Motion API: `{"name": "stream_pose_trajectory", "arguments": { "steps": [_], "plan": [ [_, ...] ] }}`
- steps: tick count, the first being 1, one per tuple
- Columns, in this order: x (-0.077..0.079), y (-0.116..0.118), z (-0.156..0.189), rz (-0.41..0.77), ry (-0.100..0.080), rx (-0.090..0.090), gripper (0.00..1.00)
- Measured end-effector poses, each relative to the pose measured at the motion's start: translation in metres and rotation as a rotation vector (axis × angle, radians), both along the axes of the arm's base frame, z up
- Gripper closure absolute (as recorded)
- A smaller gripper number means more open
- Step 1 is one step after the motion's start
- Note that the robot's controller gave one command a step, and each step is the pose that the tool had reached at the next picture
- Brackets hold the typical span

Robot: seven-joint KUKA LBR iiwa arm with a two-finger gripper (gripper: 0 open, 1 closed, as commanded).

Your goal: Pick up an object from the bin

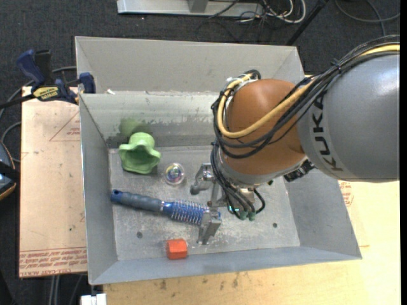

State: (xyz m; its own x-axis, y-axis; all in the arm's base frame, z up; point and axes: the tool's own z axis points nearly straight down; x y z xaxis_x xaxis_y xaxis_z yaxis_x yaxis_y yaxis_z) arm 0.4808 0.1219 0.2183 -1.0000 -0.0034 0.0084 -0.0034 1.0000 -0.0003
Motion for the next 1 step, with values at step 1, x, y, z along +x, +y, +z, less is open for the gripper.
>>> {"name": "stream_pose_trajectory", "arguments": {
  "steps": [1],
  "plan": [
    [0.0220,-0.0251,-0.1415,0.134,-0.011,0.003,0.00]
  ]
}}
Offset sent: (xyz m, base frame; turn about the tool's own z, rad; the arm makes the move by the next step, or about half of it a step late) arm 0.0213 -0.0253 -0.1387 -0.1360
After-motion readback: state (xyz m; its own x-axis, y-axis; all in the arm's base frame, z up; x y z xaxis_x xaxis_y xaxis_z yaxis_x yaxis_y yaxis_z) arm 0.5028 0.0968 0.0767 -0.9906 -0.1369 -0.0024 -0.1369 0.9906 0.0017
